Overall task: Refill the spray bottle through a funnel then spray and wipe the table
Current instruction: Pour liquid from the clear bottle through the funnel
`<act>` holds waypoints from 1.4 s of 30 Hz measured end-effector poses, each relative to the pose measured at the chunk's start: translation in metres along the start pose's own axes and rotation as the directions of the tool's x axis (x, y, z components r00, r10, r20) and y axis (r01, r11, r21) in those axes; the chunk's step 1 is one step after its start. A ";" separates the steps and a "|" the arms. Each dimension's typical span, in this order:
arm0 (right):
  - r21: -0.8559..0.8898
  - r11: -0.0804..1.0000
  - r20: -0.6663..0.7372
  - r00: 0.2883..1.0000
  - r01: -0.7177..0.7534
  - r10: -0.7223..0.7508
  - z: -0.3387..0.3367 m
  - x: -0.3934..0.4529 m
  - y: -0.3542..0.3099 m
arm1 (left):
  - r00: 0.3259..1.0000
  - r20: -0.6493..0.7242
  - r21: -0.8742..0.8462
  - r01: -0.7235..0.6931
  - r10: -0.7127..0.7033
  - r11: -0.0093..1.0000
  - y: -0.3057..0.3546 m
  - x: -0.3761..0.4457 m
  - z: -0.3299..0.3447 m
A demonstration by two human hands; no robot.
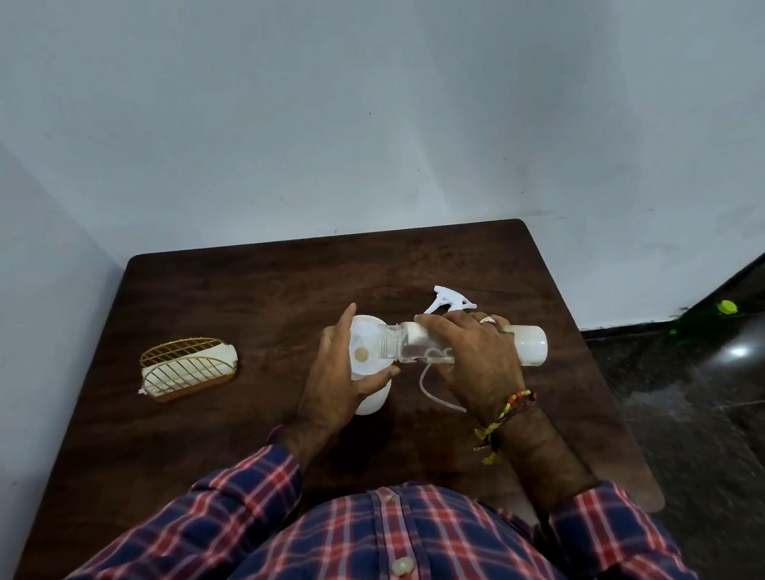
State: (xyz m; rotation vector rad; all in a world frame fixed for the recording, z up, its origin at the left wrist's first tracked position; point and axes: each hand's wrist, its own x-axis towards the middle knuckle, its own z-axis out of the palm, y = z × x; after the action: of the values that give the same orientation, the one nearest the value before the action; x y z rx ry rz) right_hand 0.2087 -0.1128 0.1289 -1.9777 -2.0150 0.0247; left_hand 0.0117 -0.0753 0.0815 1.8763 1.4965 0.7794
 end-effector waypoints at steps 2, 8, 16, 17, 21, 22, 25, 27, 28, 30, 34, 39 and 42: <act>-0.005 1.000 -0.023 1.000 0.006 -0.006 0.001 0.000 0.000 | 1.000 -0.004 0.004 -0.005 0.005 1.000 -0.001 0.000 0.000; -0.008 1.000 -0.051 0.999 0.013 -0.013 0.000 -0.001 -0.001 | 1.000 0.003 -0.024 -0.005 0.005 1.000 -0.002 -0.002 -0.002; -0.007 1.000 -0.047 0.999 0.017 -0.017 0.002 -0.001 0.001 | 1.000 0.009 -0.046 0.012 -0.012 0.999 0.001 -0.002 -0.003; -0.008 1.000 -0.048 0.999 0.017 -0.018 0.002 -0.001 0.001 | 1.000 0.008 -0.041 0.010 -0.010 0.999 0.001 -0.002 -0.003; -0.010 1.000 -0.045 0.999 0.015 -0.016 0.001 -0.001 0.001 | 1.000 0.001 -0.017 0.002 -0.002 1.000 0.002 -0.002 -0.002; -0.009 1.000 -0.049 0.999 0.015 -0.015 0.001 -0.001 0.001 | 1.000 -0.001 -0.015 0.002 -0.002 1.000 0.002 -0.002 -0.002; -0.004 1.000 -0.051 0.999 0.015 -0.015 0.001 -0.001 0.001 | 1.000 0.000 -0.016 0.008 -0.008 1.000 0.002 -0.001 -0.002; 0.001 1.000 -0.052 0.999 0.017 -0.017 0.001 -0.001 0.001 | 1.000 0.006 -0.024 0.006 -0.006 1.000 0.002 -0.001 -0.002; 0.005 1.000 -0.051 0.999 0.017 -0.017 0.001 0.000 0.001 | 1.000 0.008 -0.034 0.009 -0.008 0.999 0.002 -0.001 -0.002; 0.009 1.000 -0.043 0.999 0.018 -0.017 0.000 0.000 0.000 | 1.000 0.005 -0.041 0.013 -0.012 0.999 0.003 -0.001 -0.002; -0.007 1.000 -0.042 0.999 0.018 -0.018 -0.001 0.000 -0.001 | 1.000 0.005 -0.023 0.012 -0.012 1.000 0.003 -0.001 -0.002; -0.009 1.000 -0.039 0.999 0.017 -0.017 -0.001 0.000 -0.001 | 1.000 0.006 -0.011 0.023 -0.023 1.000 0.004 0.000 -0.002; -0.010 1.000 -0.024 1.000 0.014 -0.014 -0.002 0.000 -0.001 | 1.000 0.005 -0.028 0.018 -0.018 0.999 0.005 0.000 -0.002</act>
State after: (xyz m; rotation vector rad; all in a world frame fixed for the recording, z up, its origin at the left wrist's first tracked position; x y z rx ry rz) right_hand 0.2088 -0.1130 0.1314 -1.9603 -2.0177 -0.0126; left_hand 0.0131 -0.0759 0.0864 1.8407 1.4901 0.7826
